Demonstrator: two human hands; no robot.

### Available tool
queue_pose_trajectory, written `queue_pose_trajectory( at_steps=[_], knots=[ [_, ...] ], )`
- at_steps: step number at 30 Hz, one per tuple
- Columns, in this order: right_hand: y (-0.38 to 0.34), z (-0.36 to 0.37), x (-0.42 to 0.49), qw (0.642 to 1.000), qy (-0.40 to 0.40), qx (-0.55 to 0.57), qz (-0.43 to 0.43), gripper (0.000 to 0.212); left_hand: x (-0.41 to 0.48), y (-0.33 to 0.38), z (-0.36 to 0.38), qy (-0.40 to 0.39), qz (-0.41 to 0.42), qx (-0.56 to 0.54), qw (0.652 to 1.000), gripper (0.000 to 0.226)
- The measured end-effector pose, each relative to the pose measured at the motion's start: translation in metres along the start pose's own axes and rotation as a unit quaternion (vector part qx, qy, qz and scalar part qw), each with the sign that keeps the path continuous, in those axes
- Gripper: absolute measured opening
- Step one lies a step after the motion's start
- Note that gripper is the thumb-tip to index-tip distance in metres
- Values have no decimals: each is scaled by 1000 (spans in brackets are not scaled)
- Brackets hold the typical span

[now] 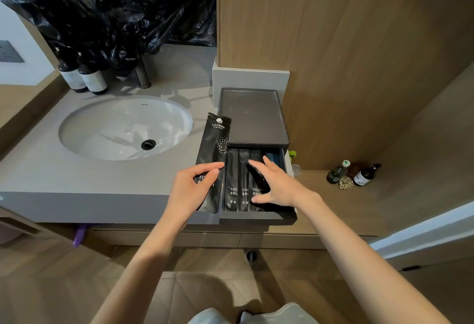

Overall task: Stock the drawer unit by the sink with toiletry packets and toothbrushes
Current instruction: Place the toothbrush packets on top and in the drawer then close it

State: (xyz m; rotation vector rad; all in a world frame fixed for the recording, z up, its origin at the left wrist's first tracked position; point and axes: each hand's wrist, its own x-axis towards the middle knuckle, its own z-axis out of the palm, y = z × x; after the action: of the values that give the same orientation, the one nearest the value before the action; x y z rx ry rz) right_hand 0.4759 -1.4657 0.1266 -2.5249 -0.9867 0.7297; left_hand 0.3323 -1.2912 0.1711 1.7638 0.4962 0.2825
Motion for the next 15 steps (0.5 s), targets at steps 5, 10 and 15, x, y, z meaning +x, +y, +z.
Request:
queue_pose_trajectory(
  at_steps=[5,10,15],
  knots=[
    [-18,-23,-27,974,155,162,-13,55,-1,3,13,-26,9,-7,1000,12],
    [-30,-35,-43,884,202,419,51,39,-8,7,33,-95,16,-1,995,4],
    [-26,-36,-54,814,214,533,88,45,-19,10,54,-187,23,9,982,7]
  ],
)
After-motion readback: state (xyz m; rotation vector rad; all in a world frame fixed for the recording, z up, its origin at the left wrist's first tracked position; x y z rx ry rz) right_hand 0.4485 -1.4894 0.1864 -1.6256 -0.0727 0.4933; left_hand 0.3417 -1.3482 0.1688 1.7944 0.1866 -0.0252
